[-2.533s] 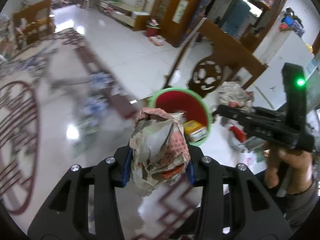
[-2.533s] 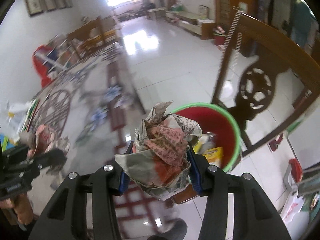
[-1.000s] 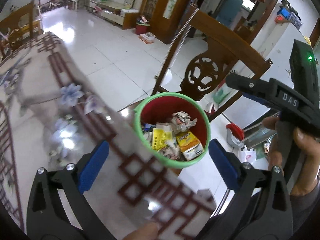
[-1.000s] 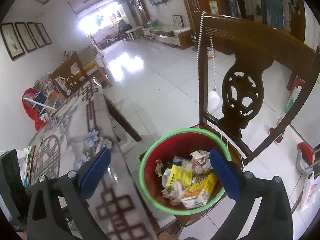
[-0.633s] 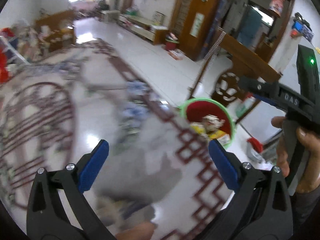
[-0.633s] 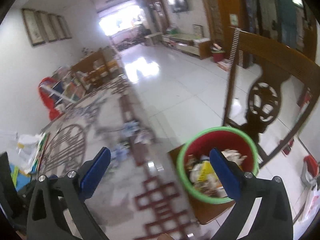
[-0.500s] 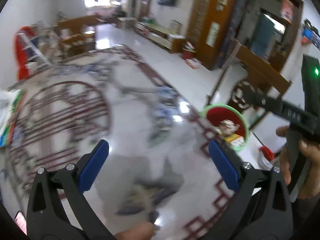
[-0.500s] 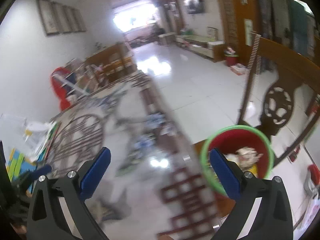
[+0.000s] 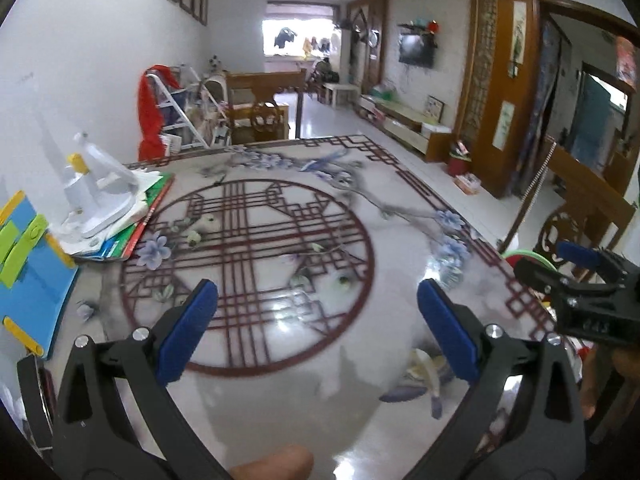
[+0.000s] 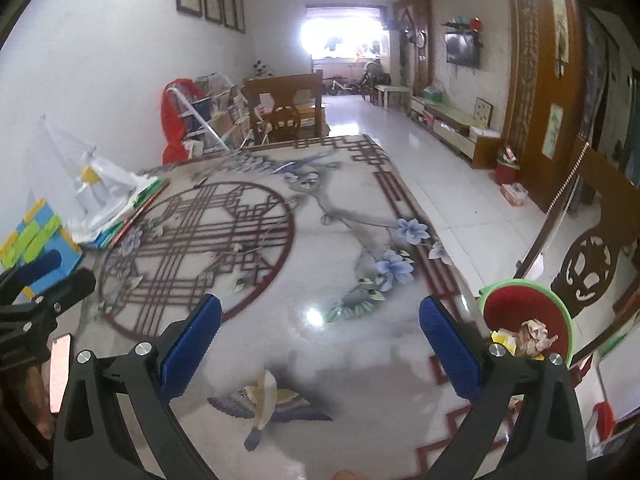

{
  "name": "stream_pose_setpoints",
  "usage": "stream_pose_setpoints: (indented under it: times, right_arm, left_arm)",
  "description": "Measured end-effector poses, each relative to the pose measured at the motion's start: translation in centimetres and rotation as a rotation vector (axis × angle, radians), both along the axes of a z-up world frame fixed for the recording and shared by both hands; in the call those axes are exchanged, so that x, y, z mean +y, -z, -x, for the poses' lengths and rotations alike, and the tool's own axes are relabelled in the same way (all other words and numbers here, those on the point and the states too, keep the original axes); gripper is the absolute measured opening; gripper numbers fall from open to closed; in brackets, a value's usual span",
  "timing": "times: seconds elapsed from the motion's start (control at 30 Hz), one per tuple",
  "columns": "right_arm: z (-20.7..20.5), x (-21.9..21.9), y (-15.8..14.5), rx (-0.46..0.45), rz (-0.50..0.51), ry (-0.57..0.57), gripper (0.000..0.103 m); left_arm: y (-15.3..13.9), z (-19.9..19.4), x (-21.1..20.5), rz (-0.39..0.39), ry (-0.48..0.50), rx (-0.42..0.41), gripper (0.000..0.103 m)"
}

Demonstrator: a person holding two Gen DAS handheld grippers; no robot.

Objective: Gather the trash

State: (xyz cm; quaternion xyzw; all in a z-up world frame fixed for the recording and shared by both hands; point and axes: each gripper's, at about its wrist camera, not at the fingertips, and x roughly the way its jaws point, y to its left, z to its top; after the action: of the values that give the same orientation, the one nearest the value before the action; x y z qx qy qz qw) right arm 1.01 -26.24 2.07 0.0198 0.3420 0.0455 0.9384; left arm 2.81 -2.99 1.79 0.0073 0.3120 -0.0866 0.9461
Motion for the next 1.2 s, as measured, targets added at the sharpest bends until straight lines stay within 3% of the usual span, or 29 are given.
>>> stream_pose_setpoints:
  times: [0.27, 1.2]
  right_arm:
    - [-0.1, 0.8, 0.8, 0.008, 0.016, -0.006, 0.096]
    - [-0.3, 0.8, 2.0, 0.031, 0.020, -0.018, 0.096]
  left_arm:
    - [2.0, -0.2, 1.1, -0.025, -0.076, 0.034, 0.098]
    - [1.9, 0.8, 1.0, 0.007, -0.081, 0.006, 0.098]
